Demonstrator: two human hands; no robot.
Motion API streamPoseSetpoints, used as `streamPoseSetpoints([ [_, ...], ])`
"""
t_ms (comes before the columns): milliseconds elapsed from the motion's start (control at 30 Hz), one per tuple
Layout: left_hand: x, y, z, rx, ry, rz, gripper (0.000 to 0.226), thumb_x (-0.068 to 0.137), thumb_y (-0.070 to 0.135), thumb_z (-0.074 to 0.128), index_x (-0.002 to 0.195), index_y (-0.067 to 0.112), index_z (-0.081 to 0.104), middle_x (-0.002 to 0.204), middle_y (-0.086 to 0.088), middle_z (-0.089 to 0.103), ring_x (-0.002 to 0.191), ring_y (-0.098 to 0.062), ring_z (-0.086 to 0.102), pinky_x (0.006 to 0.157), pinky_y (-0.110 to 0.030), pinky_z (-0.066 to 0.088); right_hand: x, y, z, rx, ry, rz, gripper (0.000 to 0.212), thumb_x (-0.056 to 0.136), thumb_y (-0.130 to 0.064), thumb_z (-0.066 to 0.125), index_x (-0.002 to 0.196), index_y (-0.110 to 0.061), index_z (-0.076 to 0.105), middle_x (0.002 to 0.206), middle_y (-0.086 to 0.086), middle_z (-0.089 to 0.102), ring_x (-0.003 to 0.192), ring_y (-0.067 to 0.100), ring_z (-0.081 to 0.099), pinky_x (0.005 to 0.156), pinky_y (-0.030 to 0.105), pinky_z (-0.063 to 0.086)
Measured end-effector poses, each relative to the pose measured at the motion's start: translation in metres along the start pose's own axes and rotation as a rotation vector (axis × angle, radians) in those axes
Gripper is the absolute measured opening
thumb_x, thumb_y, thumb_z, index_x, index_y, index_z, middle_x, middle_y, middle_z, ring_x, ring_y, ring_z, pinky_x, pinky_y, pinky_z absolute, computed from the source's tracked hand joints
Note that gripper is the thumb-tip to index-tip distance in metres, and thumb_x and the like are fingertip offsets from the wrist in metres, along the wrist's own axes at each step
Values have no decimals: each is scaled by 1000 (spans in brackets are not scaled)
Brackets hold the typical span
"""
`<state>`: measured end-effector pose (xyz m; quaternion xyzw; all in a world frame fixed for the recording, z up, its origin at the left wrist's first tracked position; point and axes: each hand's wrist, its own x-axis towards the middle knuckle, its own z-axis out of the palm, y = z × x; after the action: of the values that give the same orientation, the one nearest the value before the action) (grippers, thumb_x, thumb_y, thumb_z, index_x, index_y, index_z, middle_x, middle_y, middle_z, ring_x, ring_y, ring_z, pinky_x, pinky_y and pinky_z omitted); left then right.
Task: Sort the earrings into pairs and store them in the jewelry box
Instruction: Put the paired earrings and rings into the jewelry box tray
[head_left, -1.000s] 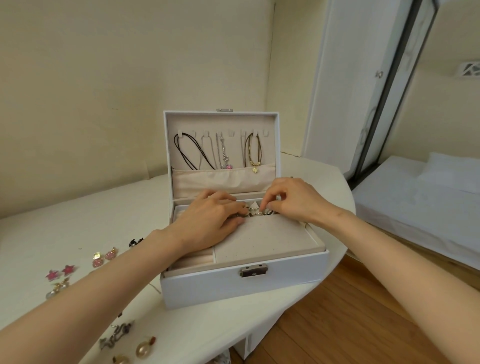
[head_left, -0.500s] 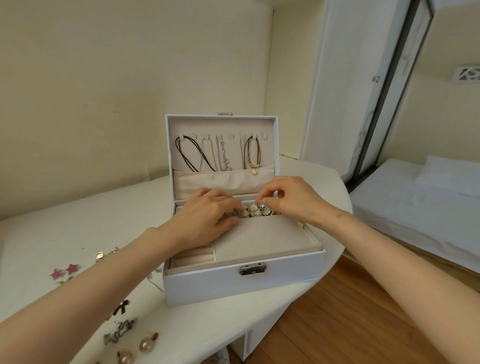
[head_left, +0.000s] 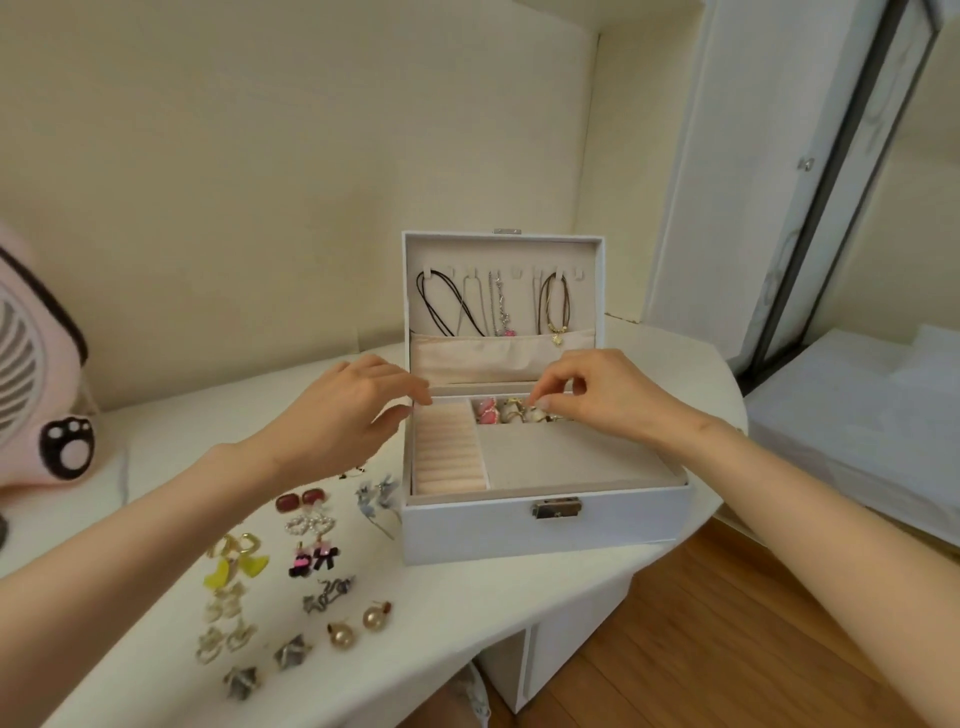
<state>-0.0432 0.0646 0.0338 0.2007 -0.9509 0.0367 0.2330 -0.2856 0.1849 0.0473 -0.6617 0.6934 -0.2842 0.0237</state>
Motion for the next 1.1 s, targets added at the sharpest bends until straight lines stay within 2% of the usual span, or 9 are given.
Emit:
streamPoseSetpoints([
  [167,-28,-11,-6,54,-17,-120,25,94,19,48,116,23,60,125,11,59,119,-13,48,95,-32,39,-9,3,3,-14,-10,27,10,85,-20,65,88,-22,75,80,-16,62,69,-2,50,66,16,37],
  [333,-46,-24,-17,106,-68,-250,24,93,26,51,116,24,59,118,11,59,114,-13,50,92,-30,42,-3,-26,21,-7,-37,-46,13,84,-21,64,87,-27,74,79,-18,61,65,-5,48,63,13,35],
  [500,-66,-51,-23,147,-206,-513,13,87,26,60,99,20,60,97,5,60,93,-16,54,83,-36,49,11,-66,40,1,-72,-157,13,86,-21,62,92,-21,74,90,-7,66,67,-4,47,72,22,40],
  [633,-81,-77,-18,135,-310,-684,21,85,30,63,100,17,57,91,4,54,95,-20,54,81,-31,46,23,-93,60,-13,-126,-230,15,87,-22,60,94,-22,73,94,-7,68,75,-1,53,77,27,47],
  [700,-86,-85,-13,77,-318,-719,23,84,32,65,98,16,56,89,4,54,92,-19,54,78,-28,43,28,-104,69,-9,-138,-244,15,88,-23,60,94,-22,73,94,-6,67,75,0,52,80,29,48],
  [867,-89,-88,-3,-114,-318,-725,18,80,31,69,85,23,54,79,6,56,76,-12,53,60,-16,38,41,-116,89,7,-134,-265,16,88,-22,59,94,-21,73,93,-3,66,65,-2,46,77,29,47],
  [1000,-91,-88,5,-162,-278,-685,21,80,24,71,73,27,51,77,6,56,73,-12,52,63,-19,38,47,-114,98,42,-123,-250,15,88,-22,60,93,-20,73,88,-5,65,65,-2,47,76,28,47],
  [1100,-93,-91,8,-178,-229,-667,22,80,18,70,71,28,52,77,4,59,71,-13,53,63,-21,39,47,-111,101,62,-112,-242,14,88,-20,60,92,-19,73,87,-6,63,65,-2,47,74,25,44],
])
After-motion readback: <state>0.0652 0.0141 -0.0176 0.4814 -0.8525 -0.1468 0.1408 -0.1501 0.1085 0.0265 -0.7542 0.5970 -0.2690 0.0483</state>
